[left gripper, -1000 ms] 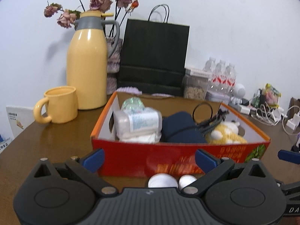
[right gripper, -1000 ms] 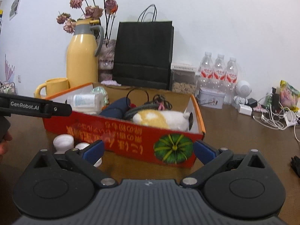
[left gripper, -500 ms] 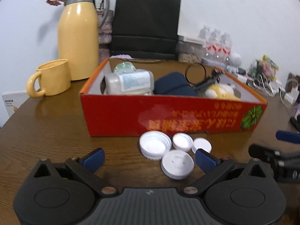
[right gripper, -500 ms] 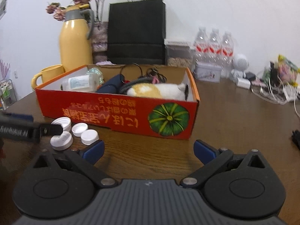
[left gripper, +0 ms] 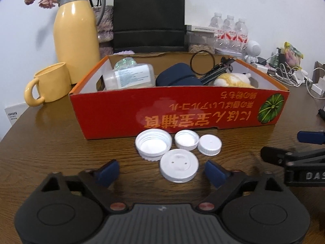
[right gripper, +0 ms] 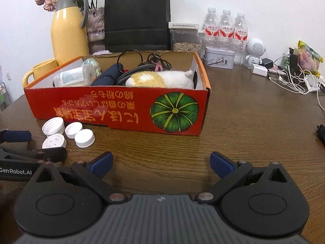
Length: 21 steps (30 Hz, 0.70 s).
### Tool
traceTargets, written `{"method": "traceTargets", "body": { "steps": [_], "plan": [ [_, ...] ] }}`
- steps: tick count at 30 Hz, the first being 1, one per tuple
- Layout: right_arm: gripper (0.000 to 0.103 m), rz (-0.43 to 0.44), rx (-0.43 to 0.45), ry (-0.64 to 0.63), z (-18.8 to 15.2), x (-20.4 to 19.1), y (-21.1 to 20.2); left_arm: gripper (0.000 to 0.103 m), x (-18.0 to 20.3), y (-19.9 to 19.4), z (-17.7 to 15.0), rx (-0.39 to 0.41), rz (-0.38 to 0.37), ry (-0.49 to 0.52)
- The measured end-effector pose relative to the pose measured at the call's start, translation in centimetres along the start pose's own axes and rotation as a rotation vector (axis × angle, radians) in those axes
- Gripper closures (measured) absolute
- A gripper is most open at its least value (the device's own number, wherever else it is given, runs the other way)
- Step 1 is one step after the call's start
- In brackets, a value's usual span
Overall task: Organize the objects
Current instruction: 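Grasp the large white cap with the left tool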
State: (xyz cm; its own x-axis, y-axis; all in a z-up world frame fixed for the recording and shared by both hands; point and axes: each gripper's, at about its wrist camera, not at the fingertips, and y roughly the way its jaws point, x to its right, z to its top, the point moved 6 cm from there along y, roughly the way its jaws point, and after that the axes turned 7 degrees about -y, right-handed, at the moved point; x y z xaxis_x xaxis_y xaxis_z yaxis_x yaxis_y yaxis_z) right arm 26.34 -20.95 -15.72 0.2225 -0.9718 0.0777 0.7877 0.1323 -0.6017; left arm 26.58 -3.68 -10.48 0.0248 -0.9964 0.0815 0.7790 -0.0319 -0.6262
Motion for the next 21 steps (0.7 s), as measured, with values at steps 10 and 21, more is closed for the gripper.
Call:
{"method": "traceTargets", "body": {
  "steps": [10, 21],
  "plan": [
    [0.0, 0.0, -0.053, -0.008, -0.4, -0.2, 0.8, 0.065, 1.3, -1.9, -0.1, 0.057, -0.093, 0.014],
    [0.0, 0.014, -0.053, -0.02, 0.2, -1.6, 1.4, 0.065, -3.1, -2.9, 1.2, 0.116, -0.073, -0.099]
  ]
}}
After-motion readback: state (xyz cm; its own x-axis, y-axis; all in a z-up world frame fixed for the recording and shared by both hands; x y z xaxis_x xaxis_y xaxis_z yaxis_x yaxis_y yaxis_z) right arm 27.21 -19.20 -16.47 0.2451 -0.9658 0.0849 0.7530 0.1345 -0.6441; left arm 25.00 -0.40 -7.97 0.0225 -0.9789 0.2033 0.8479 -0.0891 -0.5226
